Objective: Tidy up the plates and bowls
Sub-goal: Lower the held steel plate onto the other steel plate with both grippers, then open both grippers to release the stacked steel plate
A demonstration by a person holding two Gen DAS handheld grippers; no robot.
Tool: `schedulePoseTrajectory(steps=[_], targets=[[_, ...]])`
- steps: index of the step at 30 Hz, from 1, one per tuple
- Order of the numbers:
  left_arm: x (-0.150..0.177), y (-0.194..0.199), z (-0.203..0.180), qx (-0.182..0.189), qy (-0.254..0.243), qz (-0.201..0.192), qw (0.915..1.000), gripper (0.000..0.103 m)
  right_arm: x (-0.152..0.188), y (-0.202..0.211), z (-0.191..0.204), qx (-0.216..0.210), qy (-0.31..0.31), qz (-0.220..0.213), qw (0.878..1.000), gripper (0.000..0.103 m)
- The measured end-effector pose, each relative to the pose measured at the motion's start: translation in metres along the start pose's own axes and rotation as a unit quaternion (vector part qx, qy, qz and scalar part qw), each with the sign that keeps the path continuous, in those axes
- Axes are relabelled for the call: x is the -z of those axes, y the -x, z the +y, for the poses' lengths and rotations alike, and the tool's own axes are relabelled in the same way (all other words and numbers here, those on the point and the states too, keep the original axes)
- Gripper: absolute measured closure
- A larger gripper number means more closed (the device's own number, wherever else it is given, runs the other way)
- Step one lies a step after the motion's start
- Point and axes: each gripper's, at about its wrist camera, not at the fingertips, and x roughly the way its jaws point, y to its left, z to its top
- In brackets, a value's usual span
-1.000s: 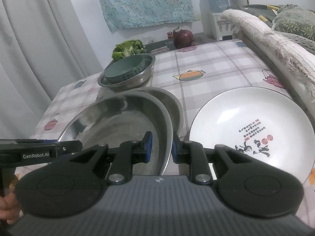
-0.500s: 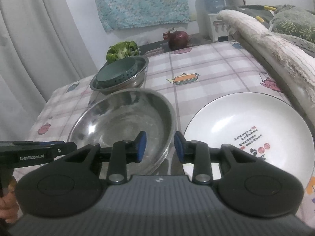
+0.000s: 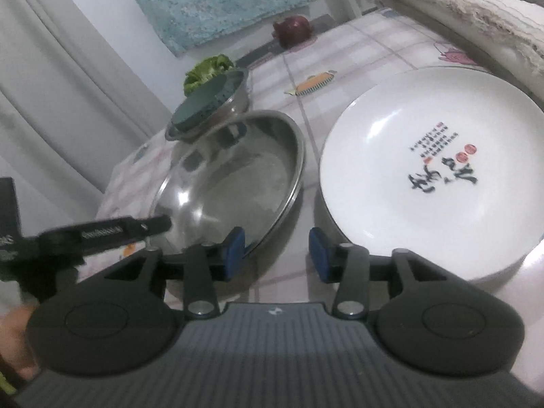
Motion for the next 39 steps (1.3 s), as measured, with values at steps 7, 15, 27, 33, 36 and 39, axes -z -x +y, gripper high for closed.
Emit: schedulePoseTrajectory(steps=[7,15,27,33,36,39], targets=[[0.002,-0.006,-0.008,0.006,-0.013,-0.003,0.9999,0.084,-0.005,-0.010,0.008,0.019,0.004,-0.005,1.000,0.062],[0.009,0.001,-0.006,0.000,-0.016,-0.010,0.9998,0.085,-0.008,-0.026,0.019,0.046,0.056,-0.003,0.997,0.079],[0.045,0.035,0.020,-0.011,0.012,-0.004,0.9999,0.084,0.016,-0.019,0.043,0.027,0.101,0.024,0.994,0.083],[0.070,0.056,0.032,-0.018,0.030,-0.003,0.9994,0.084,0.034,-0.009,0.057,0.015,0.126,0.040,0.991,0.083],[0.079,0.064,0.035,-0.020,0.034,-0.001,0.9992,0.083,0.042,-0.003,0.061,0.011,0.132,0.043,0.990,0.083],[0.085,0.069,0.035,-0.020,0.036,0.001,0.9991,0.083,0.048,0.002,0.062,0.009,0.134,0.045,0.990,0.083]])
